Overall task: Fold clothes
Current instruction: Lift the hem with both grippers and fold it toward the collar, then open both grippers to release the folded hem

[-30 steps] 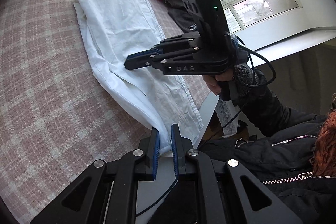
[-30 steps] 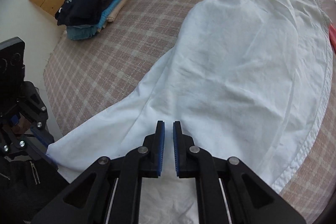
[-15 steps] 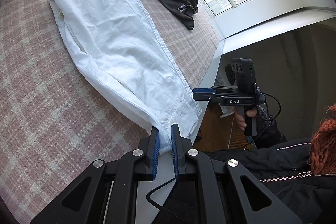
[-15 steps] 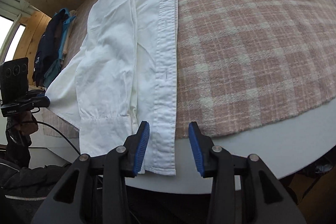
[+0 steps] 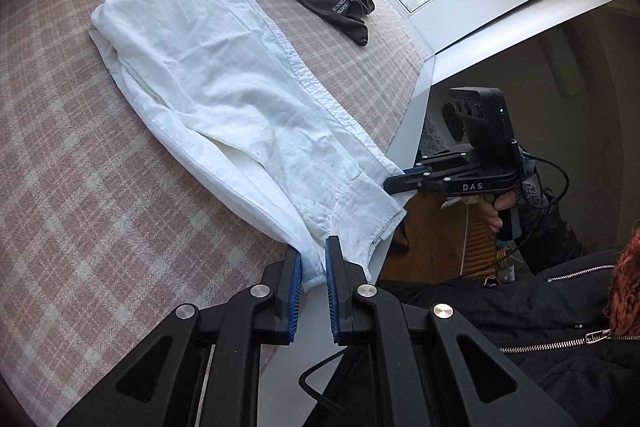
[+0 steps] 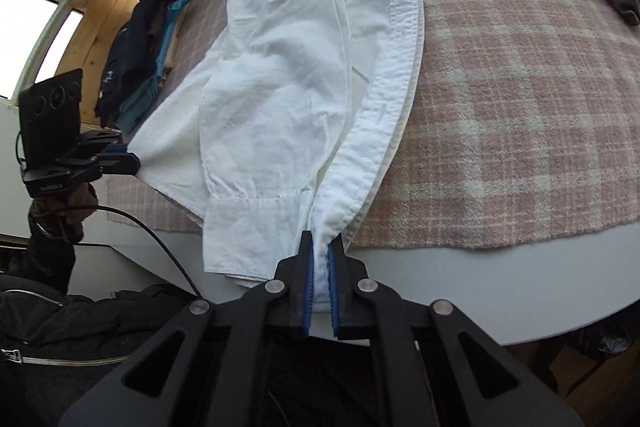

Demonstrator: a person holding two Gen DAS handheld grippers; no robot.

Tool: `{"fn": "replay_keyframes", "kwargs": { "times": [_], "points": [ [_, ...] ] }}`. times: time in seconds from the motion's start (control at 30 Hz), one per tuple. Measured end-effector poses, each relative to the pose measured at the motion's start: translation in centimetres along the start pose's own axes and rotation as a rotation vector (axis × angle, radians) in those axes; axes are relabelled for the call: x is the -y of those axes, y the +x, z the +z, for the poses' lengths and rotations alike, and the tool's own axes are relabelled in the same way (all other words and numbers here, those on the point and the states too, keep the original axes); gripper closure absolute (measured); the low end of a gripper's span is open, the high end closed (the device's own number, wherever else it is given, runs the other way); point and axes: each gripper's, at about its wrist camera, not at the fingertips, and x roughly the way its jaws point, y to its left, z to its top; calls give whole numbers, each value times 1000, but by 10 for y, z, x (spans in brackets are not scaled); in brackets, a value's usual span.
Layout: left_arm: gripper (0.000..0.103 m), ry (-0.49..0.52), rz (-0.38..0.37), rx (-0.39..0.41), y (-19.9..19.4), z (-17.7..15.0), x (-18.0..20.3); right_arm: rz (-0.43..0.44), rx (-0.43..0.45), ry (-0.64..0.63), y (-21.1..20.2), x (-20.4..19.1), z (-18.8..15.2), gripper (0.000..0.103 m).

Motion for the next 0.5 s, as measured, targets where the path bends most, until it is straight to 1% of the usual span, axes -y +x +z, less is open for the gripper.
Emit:
{"fn": "replay_keyframes", "kwargs": {
  "times": [0.1,0.17,0.2,0.33,0.4,0.5],
  "points": [
    [94,-13,-2,35,-13,5,-3,93,75,38,-24,0,12,97],
    [94,-25,-9,62,-23,10,-6,151,118,57,-40,3,27,97],
    [94,-31,-14,77,-29,13,-8,166,130,60,-46,5,36,97],
    [94,-41,-19,129,-51,36,-20,211,163,62,-70,20,71,97],
    [94,-37,-1,147,-57,55,-29,222,171,56,-79,31,91,97],
    [94,-27,43,166,-63,87,-45,217,147,66,-61,44,140,97]
  ]
}}
